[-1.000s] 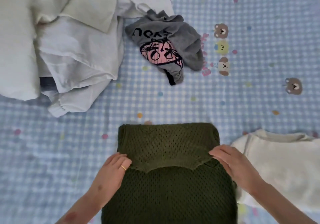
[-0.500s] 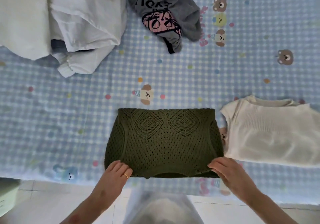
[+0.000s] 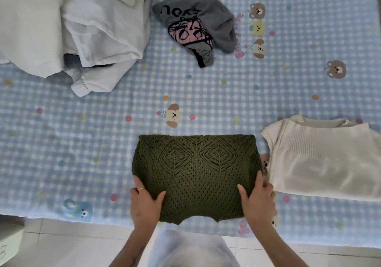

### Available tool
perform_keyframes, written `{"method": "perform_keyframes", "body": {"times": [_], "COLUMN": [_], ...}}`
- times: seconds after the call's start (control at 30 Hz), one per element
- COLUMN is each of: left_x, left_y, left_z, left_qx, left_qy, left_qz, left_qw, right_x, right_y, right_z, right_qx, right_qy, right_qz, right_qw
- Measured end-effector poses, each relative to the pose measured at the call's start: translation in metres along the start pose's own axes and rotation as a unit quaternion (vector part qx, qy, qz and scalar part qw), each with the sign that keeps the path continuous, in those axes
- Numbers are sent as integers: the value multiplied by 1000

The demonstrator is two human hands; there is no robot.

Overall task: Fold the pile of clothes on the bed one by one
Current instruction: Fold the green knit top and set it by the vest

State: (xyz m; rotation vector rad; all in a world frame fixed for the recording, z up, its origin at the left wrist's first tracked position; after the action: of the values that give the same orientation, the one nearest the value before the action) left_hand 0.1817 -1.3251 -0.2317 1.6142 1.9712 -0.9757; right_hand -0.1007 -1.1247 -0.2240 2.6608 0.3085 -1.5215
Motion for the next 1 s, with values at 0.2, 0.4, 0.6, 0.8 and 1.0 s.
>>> {"method": "perform_keyframes", "body": {"times": [0.2,0.4,0.6,0.8,1.0], "left_x": [9,-24,-61,-60,-2], "left_y": [-21,-51,-146,-271,-364], "left_z": [-12,-22,-38,-75,-108], "left_qx": [71,95,201,293,332], "left_qy": [-3,-17,-11,-25,-41], "left_qz": [-31,-117,-173,-232,-290], "left_qw": [997,988,964,927,897], "right_x": [6,-27,-141,-254,-325], "right_y": [-1,30,28,-12,-99], "right_z": [0,-8,8,59,122], "right_qx": [-17,-69,-129,-157,-153], "right_qy": [-34,10,-79,-160,-220], "right_qz": [-72,104,235,254,242], "right_qw": [997,992,960,941,933]}}
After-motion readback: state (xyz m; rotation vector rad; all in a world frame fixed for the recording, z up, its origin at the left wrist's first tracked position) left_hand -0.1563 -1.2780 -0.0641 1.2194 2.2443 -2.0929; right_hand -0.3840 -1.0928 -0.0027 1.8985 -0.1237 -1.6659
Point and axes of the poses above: each hand's wrist, its own z-axis towards the middle knuckle, its own x-axis out of the palm, y = z × x, the point moved 7 cm from there along z, towards the middle knuckle, and after that the axes turned 8 degrees about x, right-handed, at the moved point
